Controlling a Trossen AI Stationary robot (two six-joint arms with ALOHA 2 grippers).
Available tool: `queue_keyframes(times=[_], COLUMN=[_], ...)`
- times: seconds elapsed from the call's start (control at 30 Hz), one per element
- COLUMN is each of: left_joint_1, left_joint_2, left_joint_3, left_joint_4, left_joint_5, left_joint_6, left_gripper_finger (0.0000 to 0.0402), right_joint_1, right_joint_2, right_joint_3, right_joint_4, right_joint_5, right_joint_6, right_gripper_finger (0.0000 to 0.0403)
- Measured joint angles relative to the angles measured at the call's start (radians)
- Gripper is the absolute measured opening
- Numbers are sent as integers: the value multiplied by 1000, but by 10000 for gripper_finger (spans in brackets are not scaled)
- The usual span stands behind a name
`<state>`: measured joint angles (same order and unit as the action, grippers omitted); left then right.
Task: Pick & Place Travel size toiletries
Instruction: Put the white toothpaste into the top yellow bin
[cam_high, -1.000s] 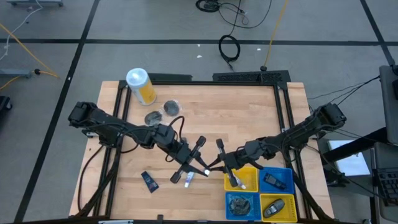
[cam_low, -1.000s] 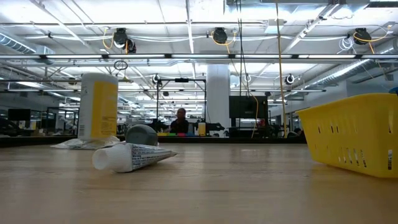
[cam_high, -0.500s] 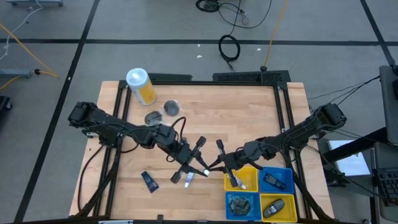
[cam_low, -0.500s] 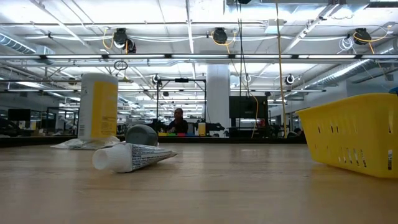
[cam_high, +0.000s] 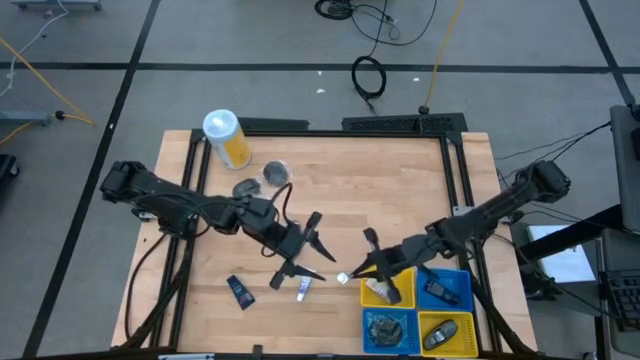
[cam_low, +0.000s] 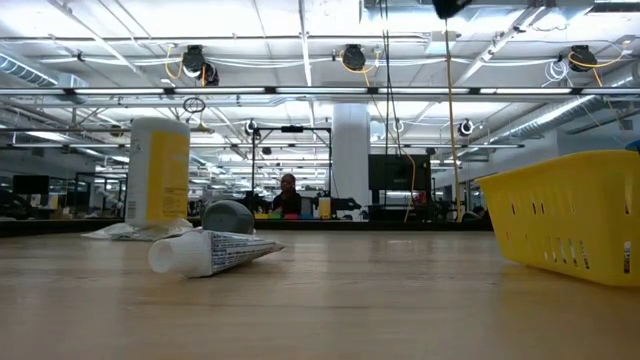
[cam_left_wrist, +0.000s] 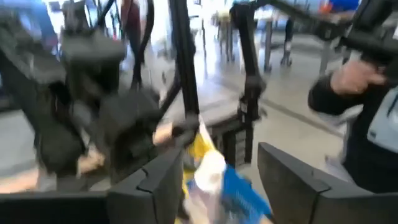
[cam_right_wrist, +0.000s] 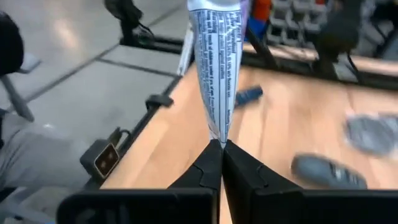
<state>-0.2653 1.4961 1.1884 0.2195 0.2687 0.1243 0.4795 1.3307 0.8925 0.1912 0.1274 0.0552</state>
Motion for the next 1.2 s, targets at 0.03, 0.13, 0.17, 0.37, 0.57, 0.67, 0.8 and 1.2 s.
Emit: queue_keyframes(times=[0.03, 0.13, 0.17, 0.37, 0.57, 0.67, 0.8, 1.2], left_joint_1=[0, 0, -1, -1, 3, 3, 3, 3], left_joint_2=[-3, -18, -22, -27, -28, -28, -28, -28], left_joint_3=[0, -1, -1, 0, 0, 0, 0, 0], left_joint_4=[-20, -100, -113, -220, -391, -477, -581, -826], left_joint_5=[-11, -43, -51, -95, -141, -187, -246, -354], left_joint_6=[-8, -47, -64, -179, -272, -336, -411, -589], left_gripper_finger=[208, 213, 213, 214, 214, 214, 214, 214], right_joint_1=[7, 29, 34, 76, 105, 112, 112, 112], right_joint_2=[-7, -34, -41, -99, -120, -119, -119, -76], right_joint_3=[0, -2, -1, -1, 0, 0, 0, 0], right_joint_4=[-29, -138, -159, -401, -581, -642, -723, -806], right_joint_5=[7, 7, 6, 3, -39, -105, -190, -289], right_joint_6=[21, 97, 122, 302, 488, 568, 653, 754], right_gripper_finger=[0, 0, 0, 0, 0, 0, 0, 0])
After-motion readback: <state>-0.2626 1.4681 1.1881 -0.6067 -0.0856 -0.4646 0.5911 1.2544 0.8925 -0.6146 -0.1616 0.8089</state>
